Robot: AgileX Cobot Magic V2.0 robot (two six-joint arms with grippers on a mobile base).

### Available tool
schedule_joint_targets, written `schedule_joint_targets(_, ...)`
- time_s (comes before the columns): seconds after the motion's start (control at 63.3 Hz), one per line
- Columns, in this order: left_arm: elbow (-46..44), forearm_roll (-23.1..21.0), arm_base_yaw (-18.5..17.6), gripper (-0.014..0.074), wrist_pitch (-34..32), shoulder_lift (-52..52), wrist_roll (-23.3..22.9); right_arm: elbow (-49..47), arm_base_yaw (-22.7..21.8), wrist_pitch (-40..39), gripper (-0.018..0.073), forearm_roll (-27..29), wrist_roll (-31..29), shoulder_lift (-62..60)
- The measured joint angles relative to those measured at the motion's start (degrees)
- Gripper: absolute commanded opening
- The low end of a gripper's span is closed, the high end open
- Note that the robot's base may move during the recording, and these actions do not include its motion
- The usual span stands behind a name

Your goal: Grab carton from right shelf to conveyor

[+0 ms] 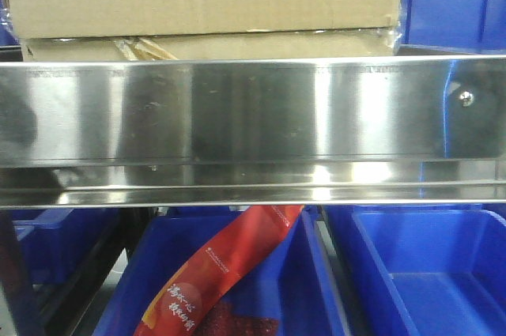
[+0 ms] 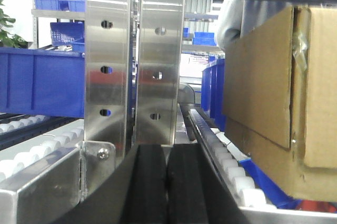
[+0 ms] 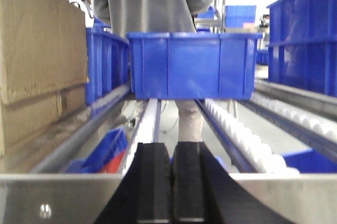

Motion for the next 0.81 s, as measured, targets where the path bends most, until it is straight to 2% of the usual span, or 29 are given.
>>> schedule_joint_targets(0.142,-5.94,0.77,0.0,0.0106,4.91,-0.14,0.0,-0.35,0.0,-2.62,-0.0069,0.17,0.0,0.0)
schedule_joint_targets(0.237,-12.45,2.81,0.0,0.0204,10.78,0.2,0.0,-5.15,0.0,2.63,-0.0039,1.0,0.0,0.0)
schedule_joint_targets(0.316,-18.81,4.43,0.0,0.0281,16.6,2.64,0.0,-12.06,0.0,8.23,0.0062,1.22,0.0,-0.04)
schedule_joint_targets(0.411,-25.74,4.74,0.0,0.0356,20.62,6.82,0.0,-19.38,0.0,12.26,0.0254,1.22,0.0,1.83)
schedule_joint_targets(0.505,-31.42,4.53,0.0,0.0429,21.43,12.11,0.0,-25.47,0.0,13.94,0.0445,1.36,0.0,5.8)
schedule_joint_targets(0.584,-35.08,4.26,0.0,0.0464,21.43,17.03,0.0,-28.47,0.0,14.32,0.055,1.45,0.0,9.86)
schedule_joint_targets(0.679,-37.89,4.26,-1.52,0.0466,22.26,20.98,0.0,-30.33,0.0,14.77,0.0547,1.45,0.0,13.41)
schedule_joint_targets(0.758,-40.47,4.26,-4.29,0.0466,24.78,24.65,0.61,-31.93,0.0,15.45,0.0538,1.45,0.0,16.88)
schedule_joint_targets(0.805,-42.81,4.26,-7.19,0.0466,27.14,26.93,2.07,-33.31,0.0,15.54,0.0538,1.45,0.0,18.85)
